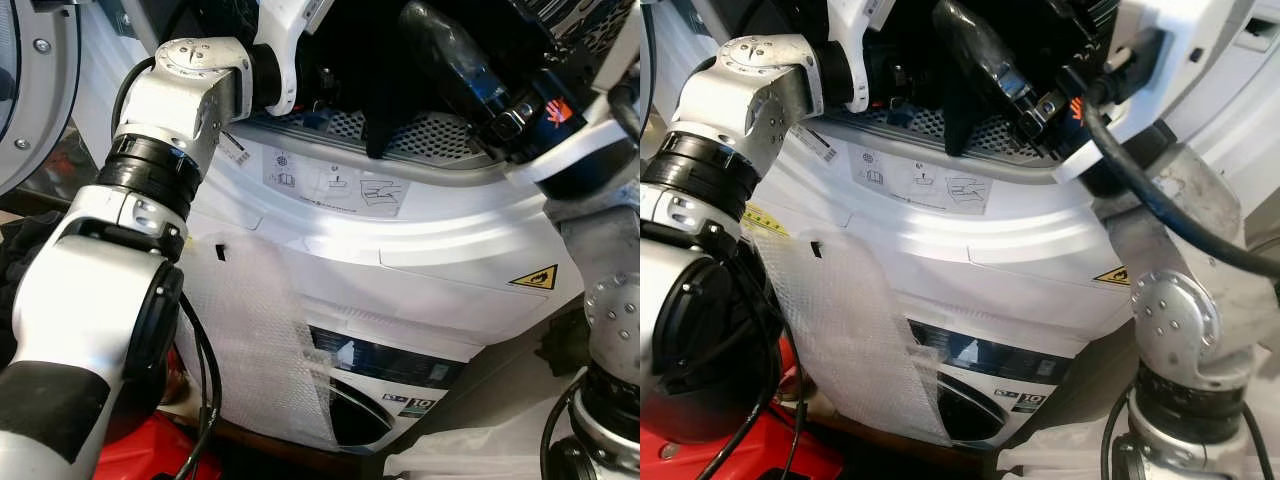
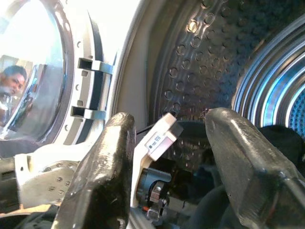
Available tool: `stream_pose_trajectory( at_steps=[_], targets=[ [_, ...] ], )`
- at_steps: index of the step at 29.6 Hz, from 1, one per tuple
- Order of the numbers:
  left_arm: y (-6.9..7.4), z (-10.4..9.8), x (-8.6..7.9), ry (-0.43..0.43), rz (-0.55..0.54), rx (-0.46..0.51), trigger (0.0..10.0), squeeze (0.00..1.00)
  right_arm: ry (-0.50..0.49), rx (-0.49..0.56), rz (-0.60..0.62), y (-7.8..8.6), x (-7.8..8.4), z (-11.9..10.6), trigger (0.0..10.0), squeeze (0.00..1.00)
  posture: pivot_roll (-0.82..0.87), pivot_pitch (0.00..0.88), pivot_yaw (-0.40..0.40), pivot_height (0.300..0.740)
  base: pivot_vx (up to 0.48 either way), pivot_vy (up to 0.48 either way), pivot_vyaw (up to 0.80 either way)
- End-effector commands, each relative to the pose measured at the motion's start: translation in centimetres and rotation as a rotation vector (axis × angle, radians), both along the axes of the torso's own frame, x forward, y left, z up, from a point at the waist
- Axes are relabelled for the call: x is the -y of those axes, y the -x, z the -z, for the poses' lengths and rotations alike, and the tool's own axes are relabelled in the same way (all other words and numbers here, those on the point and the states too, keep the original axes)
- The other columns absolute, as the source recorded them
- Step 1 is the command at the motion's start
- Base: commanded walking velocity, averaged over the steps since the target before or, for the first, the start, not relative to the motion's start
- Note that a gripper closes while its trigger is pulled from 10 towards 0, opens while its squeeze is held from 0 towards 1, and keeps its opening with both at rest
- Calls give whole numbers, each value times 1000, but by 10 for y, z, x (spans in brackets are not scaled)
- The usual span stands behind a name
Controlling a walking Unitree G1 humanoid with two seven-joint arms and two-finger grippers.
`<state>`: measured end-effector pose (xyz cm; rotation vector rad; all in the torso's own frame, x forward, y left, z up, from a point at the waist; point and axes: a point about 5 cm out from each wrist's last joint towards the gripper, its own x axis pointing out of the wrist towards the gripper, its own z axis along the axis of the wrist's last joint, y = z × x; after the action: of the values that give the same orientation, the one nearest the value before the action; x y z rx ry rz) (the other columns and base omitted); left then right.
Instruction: Clothes washing
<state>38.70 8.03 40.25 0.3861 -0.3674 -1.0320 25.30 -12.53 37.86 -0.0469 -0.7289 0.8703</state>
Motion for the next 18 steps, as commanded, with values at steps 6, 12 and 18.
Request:
stream_pose_trajectory(
  at_steps=[6, 12, 18],
  targets=[
    [10, -23, 25, -21, 87, 144, 10000, 0, 61, -51, 55, 27, 12, 25, 10000, 0, -29, 243, -30, 740, 0, 0, 0],
    [19, -47, 35, -34, 19, 323, 10000, 0, 86, -100, 106, 33, 14, 36, 10000, 0, -75, 245, -18, 740, 0, 0, 0],
    [35, -82, 45, -104, -158, 655, 10000, 0, 65, -96, 124, 38, 16, 34, 10000, 0, -87, 238, -20, 740, 0, 0, 0]
  ],
)
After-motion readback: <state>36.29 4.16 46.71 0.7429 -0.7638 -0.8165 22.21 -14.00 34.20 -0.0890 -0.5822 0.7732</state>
